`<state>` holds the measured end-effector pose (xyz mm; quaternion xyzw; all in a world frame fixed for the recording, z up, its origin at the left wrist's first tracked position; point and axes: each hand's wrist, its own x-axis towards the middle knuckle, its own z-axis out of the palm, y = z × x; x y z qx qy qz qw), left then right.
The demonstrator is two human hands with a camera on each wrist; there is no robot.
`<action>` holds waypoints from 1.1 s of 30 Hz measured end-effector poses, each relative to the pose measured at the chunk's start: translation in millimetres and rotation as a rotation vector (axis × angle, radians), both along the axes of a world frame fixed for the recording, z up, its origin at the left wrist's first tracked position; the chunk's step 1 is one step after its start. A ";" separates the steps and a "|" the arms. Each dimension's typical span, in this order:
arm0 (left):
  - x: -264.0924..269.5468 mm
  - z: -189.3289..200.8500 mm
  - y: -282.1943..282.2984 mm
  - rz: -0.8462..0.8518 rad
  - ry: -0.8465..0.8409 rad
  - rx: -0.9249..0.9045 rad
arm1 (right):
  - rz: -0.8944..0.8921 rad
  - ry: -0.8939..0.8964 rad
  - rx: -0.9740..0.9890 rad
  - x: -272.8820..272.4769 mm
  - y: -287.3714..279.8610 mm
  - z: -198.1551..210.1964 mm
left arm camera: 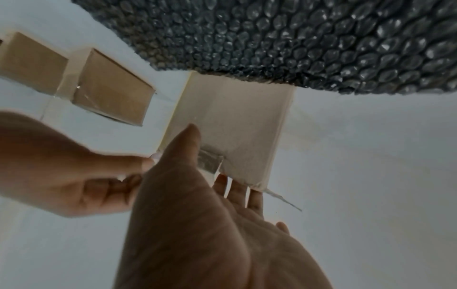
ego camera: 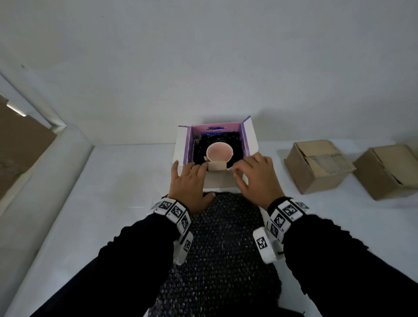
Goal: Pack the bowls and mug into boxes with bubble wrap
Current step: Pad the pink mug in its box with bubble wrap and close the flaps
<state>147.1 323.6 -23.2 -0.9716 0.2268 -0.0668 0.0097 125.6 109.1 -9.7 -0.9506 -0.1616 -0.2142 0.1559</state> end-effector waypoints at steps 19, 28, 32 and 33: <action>-107.8 -33.4 20.7 0.012 0.279 -0.157 | -0.174 0.341 0.259 -92.3 10.3 -52.9; -58.9 30.2 11.5 -0.319 -0.169 -0.261 | 0.065 0.387 0.462 -82.8 33.0 13.9; -57.4 51.6 14.0 -0.298 -0.035 -0.476 | 0.106 0.744 0.391 -83.1 17.2 15.7; -59.7 57.5 14.1 -0.275 -0.013 -0.530 | 0.092 0.802 0.357 -83.8 14.6 14.7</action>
